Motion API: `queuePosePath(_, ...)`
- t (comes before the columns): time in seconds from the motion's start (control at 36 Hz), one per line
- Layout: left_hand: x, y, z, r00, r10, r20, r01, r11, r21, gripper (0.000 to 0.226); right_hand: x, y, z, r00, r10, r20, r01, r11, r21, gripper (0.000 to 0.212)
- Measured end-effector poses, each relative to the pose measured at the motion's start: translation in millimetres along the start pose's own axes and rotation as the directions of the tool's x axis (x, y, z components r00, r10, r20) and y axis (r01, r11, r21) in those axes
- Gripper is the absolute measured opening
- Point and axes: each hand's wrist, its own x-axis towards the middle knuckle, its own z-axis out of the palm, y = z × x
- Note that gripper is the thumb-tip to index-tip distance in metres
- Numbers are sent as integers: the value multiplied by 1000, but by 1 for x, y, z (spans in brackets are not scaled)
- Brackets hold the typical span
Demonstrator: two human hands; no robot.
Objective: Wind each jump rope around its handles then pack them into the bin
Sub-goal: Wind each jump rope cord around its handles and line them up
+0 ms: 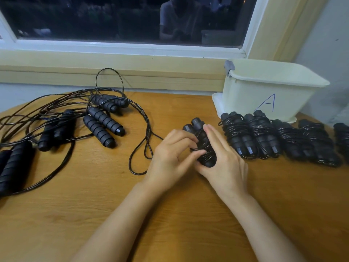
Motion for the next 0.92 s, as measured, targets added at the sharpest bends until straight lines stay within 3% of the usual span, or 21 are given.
queuePosePath(0.17, 0, 1, -2, 1000, 12, -22, -12, 1000, -8, 23, 1, 2, 0, 1000, 0, 2, 0, 1000, -19, 91)
queuePosePath(0.31, 6, 3, -9, 975, -217, -50, 208, 968, -143, 27, 2, 0, -2, 997, -58, 47, 62, 994, -88, 93)
queuePosePath(0.39, 10, 0, -17, 876, -482, -31, 448, 836, -318, 28, 3, -4, -5, 992, -123, 32, 127, 982, -139, 89)
queuePosePath(0.5, 13, -6, -23, 761, -645, 71, 589, 640, -494, 24, 1, -5, -4, 975, -221, 16, 221, 964, -146, 82)
queuePosePath(0.58, 14, -5, -26, 721, -677, 148, 617, 530, -581, 26, -1, -5, -4, 961, -275, 10, 274, 954, -118, 79)
queuePosePath(0.75, 19, -3, -32, 663, -723, 196, 647, 421, -636, 22, -3, -6, -5, 955, -297, 7, 297, 954, -32, 79)
queuePosePath(0.92, 21, -5, -37, 505, -778, 374, 711, 129, -692, 32, -2, -9, -7, 953, -304, 9, 304, 953, 1, 81)
